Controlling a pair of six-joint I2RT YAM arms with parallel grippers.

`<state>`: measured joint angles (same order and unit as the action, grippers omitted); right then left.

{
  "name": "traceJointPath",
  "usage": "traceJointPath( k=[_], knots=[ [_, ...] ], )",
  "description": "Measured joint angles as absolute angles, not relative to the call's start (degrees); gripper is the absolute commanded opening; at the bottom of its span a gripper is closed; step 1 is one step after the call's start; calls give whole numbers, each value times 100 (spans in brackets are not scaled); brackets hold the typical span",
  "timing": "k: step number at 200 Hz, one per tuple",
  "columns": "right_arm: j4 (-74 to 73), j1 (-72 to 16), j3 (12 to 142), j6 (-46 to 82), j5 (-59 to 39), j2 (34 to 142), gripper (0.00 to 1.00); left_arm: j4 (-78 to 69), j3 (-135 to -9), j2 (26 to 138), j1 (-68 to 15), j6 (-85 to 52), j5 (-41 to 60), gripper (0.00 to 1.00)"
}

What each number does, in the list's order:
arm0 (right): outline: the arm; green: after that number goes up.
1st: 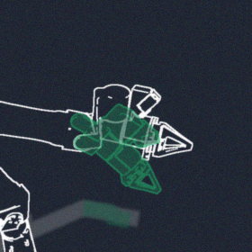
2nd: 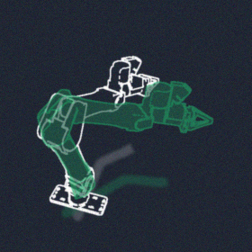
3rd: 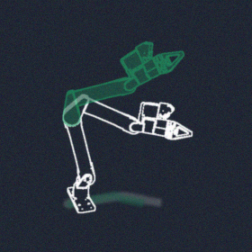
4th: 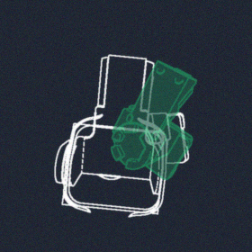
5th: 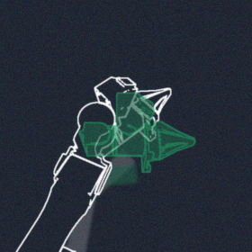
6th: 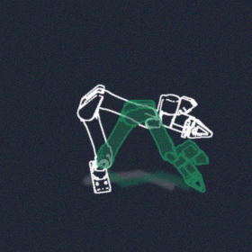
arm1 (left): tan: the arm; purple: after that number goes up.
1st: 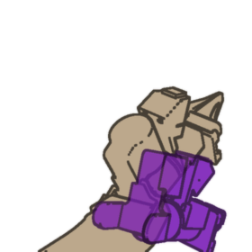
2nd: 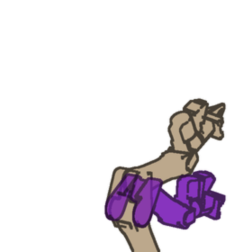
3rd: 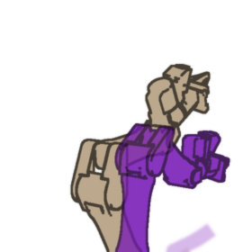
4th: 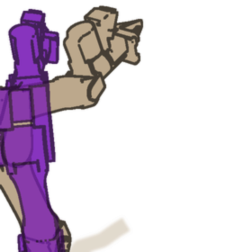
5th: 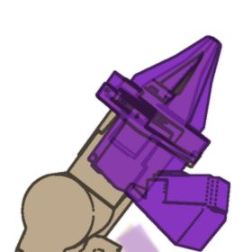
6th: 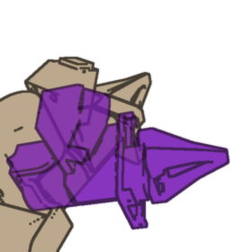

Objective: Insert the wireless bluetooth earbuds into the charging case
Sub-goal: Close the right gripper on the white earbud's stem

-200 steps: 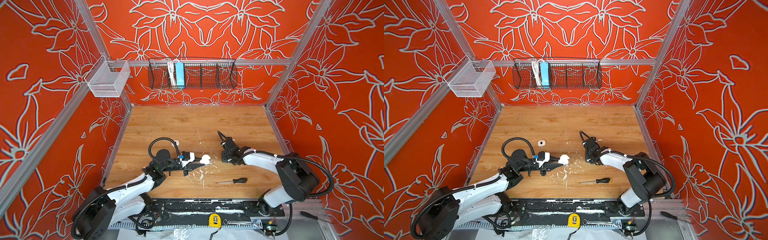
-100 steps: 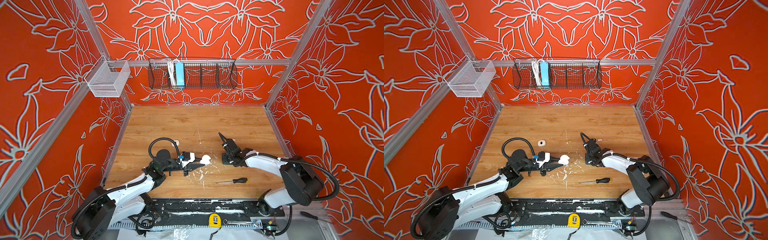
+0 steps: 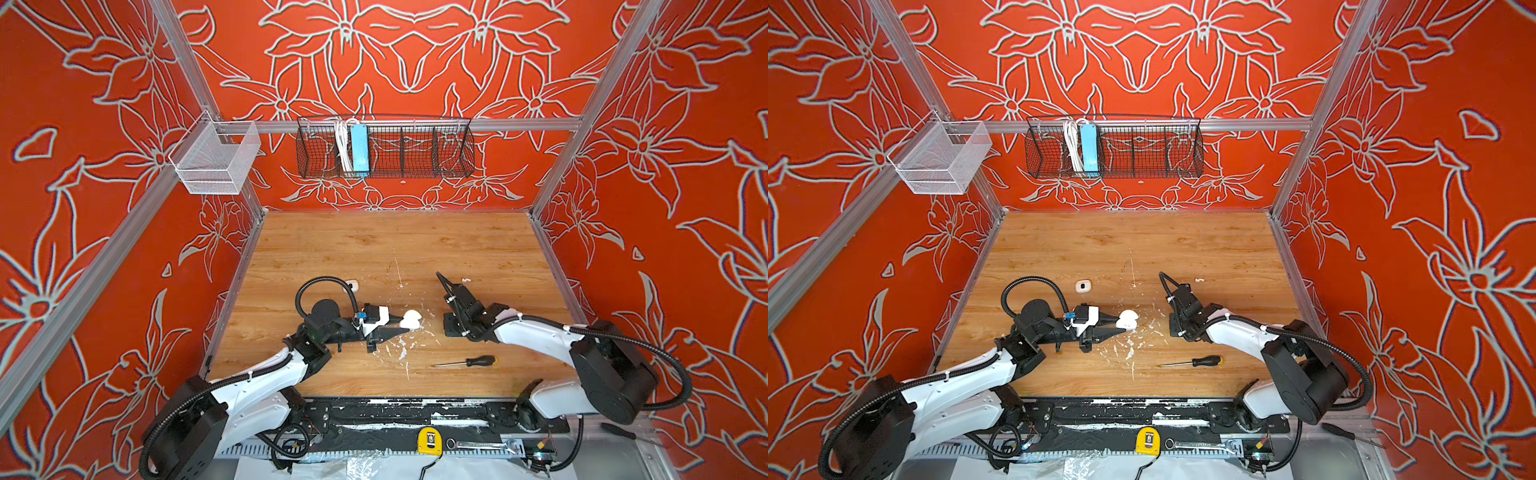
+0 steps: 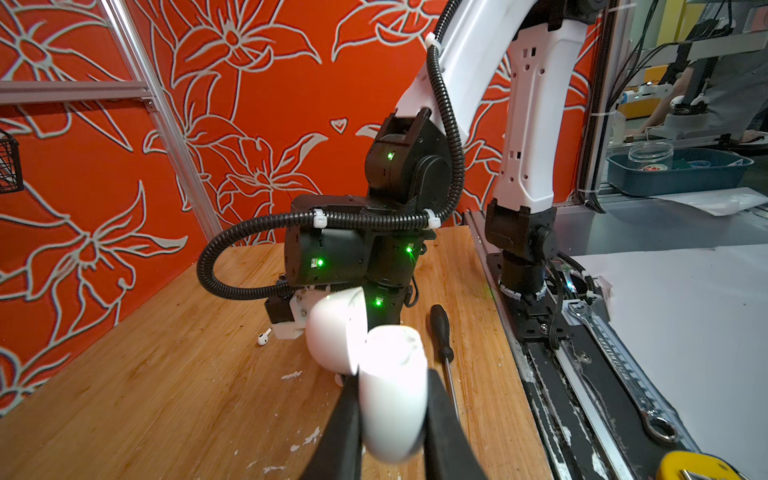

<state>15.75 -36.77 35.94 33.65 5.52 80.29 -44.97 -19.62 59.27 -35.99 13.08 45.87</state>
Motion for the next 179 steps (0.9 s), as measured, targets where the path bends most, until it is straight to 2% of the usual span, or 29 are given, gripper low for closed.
traceJointPath(
  k=[100,131,179],
  knots=[
    [1433,-3758,3485,3483,484,7856,26,-4381,-1962,5924,-3603,1334,4539,0],
    [1559,-3760,3487,3487,814,7658,38,-4357,-1962,5900,-3605,1352,4517,0],
    [1824,-3758,3894,3428,1153,8132,36,-4324,-1962,5843,-3612,1354,4508,0]
  ],
)
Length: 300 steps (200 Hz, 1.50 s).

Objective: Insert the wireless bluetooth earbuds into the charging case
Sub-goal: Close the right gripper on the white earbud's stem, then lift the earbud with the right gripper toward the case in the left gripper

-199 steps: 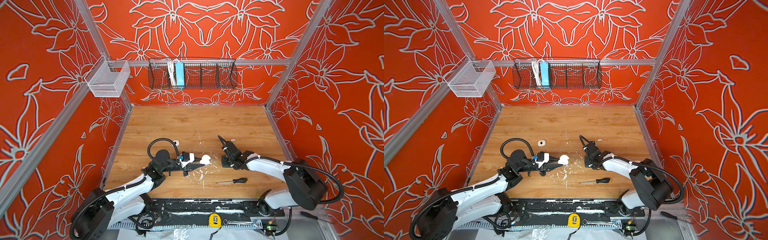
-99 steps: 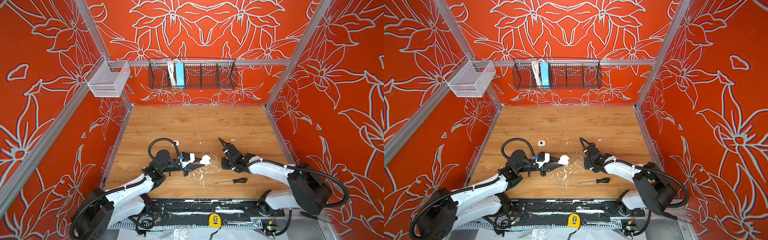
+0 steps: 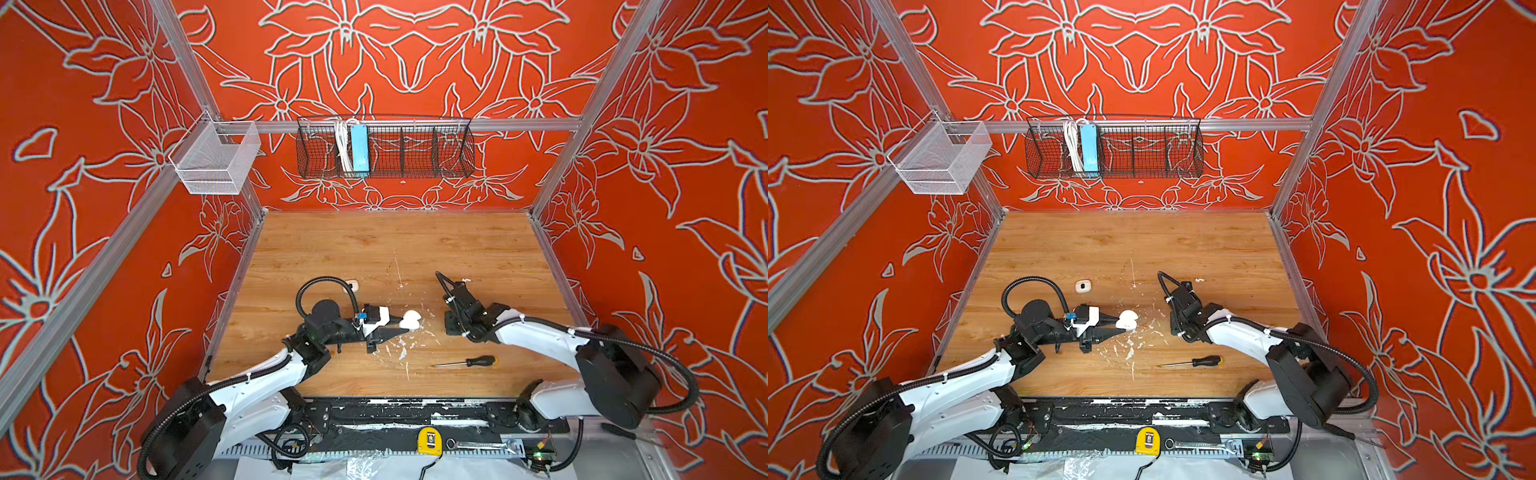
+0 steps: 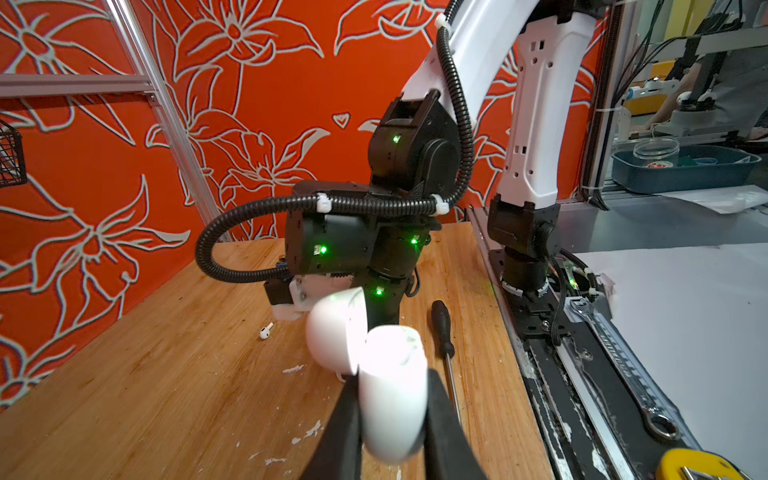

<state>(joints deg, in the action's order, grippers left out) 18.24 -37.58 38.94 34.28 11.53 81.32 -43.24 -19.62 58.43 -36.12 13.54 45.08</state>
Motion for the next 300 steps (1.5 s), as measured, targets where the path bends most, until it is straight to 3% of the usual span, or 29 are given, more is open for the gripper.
traceJointPath(
  k=[45,187,236,300],
  knots=[
    [1806,-3756,4189,3371,1177,8696,30,-4287,-1962,5813,-3621,1376,4504,0],
    [1385,-3756,3892,3498,1164,8473,9,-4248,-1962,5780,-3651,1420,4504,0],
    [1173,-3760,3472,3629,991,7133,3,-4484,-1957,5795,-3677,1330,4436,0],
    [14,-4322,3162,3542,576,4429,1,-6289,-1286,6274,-3675,519,3992,0]
  ],
)
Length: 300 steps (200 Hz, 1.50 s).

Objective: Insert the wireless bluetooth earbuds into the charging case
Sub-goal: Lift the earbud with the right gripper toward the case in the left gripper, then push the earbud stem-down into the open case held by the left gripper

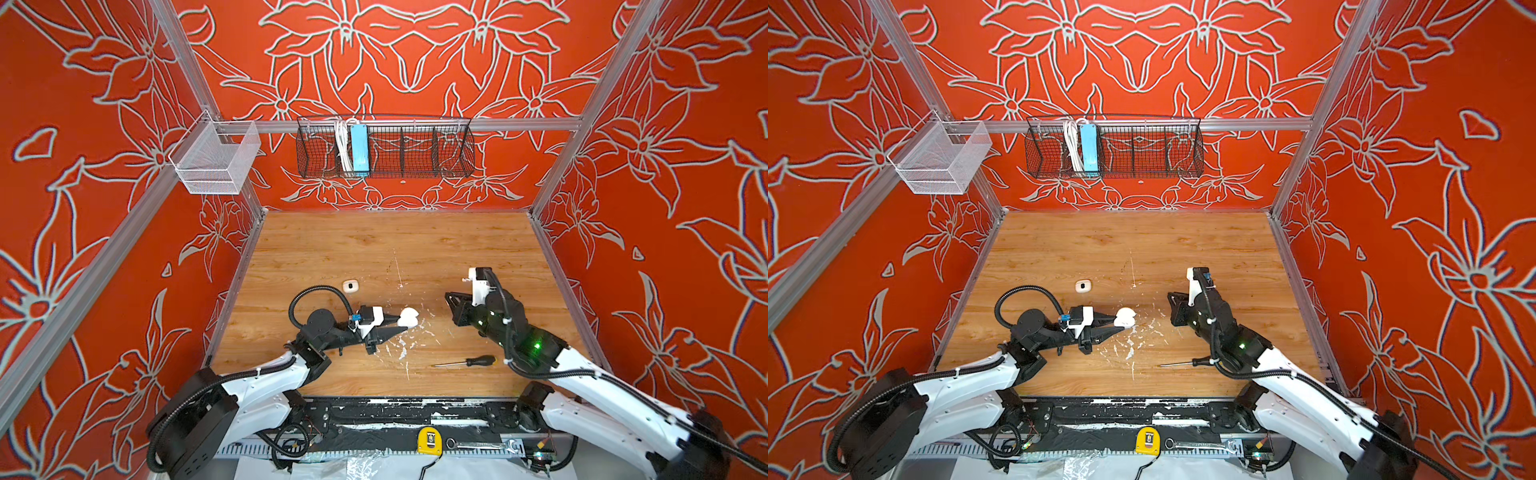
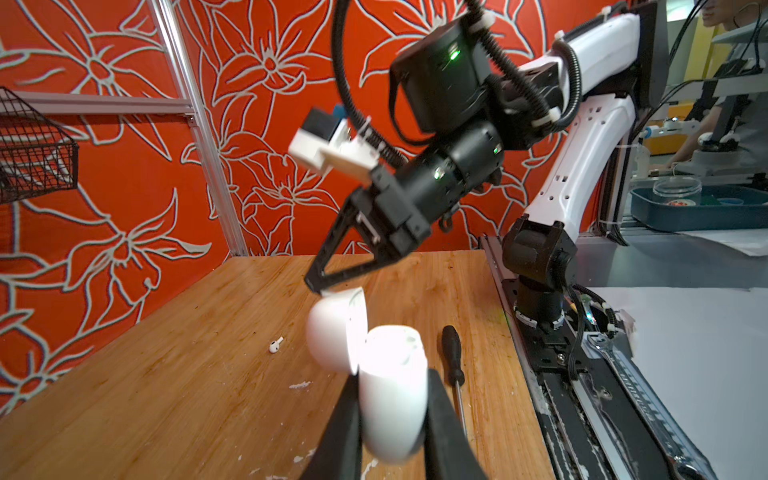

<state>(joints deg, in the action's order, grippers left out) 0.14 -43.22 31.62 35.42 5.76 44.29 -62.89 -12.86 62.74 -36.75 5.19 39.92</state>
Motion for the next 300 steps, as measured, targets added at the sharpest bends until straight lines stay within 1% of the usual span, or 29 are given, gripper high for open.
traceJointPath(
  k=[28,61,124,153,198,248,300],
  knots=[
    [-882,-4831,3135,3356,357,4174,1,-7137,-1046,6606,-3623,224,3817,0],
    [-2189,-5356,2825,3181,196,4228,0,-7592,-976,6650,-3544,-36,3546,0],
    [-4442,-6112,2716,2971,-45,5223,0,-7771,-923,6300,-3531,-322,3105,0],
    [-4943,-6322,2729,2891,-49,5596,0,-7767,-919,6233,-3531,-405,3063,0],
    [-5553,-6379,2714,2880,86,5708,0,-7721,-919,6014,-3531,-386,3111,0],
    [-6018,-6451,2580,2869,123,5981,0,-7253,-921,5468,-3647,-95,3343,0],
    [-6611,-6643,2423,2700,106,6235,0,-7133,-921,5330,-3684,19,3365,0]
  ],
)
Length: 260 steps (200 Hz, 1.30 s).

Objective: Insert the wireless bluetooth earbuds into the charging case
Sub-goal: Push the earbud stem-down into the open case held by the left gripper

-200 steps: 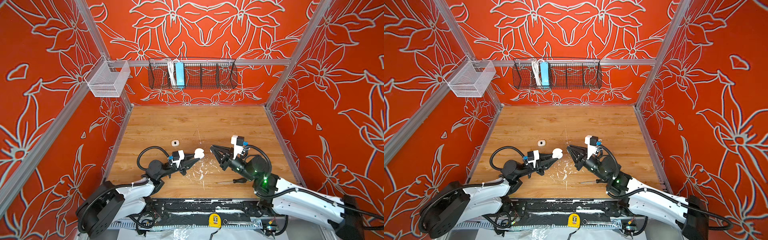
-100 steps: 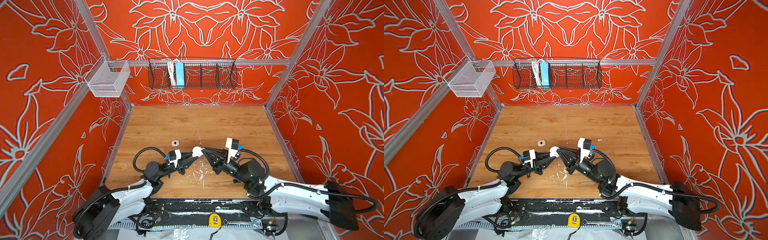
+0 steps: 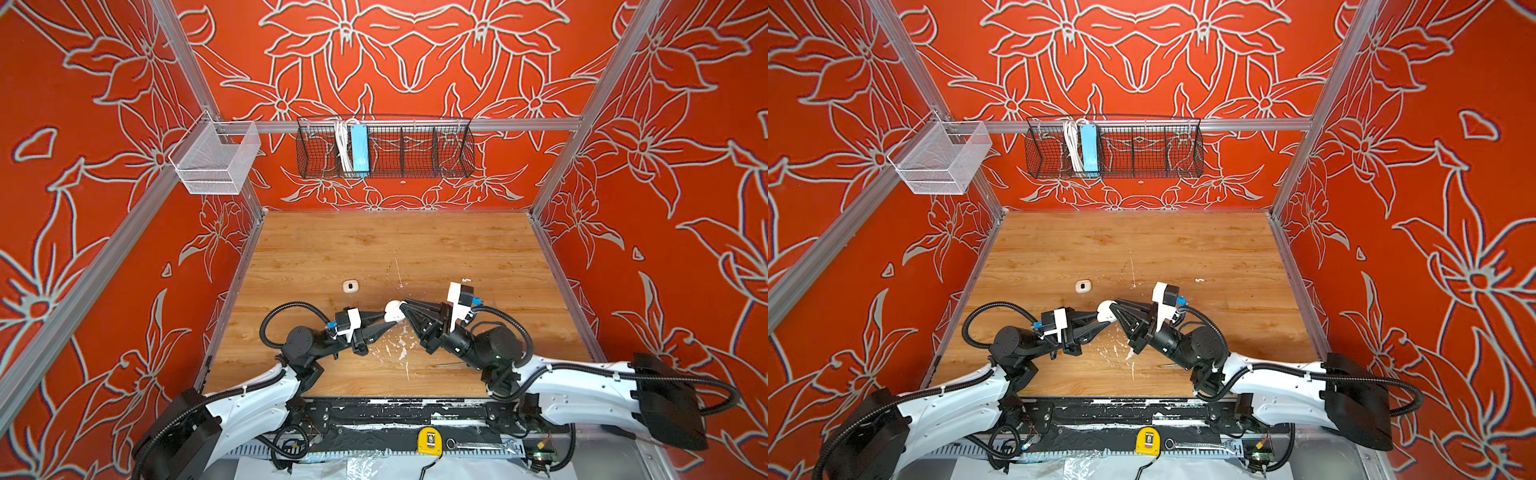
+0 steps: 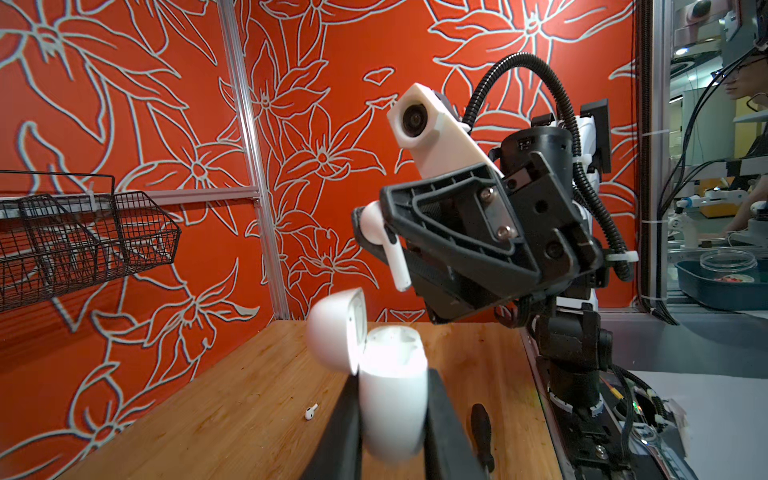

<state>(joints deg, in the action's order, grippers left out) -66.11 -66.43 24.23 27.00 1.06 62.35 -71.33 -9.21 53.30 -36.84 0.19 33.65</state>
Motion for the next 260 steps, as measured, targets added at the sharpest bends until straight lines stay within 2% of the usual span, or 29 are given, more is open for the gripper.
traceJointPath(
  k=[160,260],
  knots=[
    [-7863,-6875,2060,2421,484,6936,0,-6724,-921,4971,-3774,148,3271,0],
    [-8128,-6987,1938,2427,731,7091,0,-6519,-854,4755,-3800,60,2954,0]
  ],
)
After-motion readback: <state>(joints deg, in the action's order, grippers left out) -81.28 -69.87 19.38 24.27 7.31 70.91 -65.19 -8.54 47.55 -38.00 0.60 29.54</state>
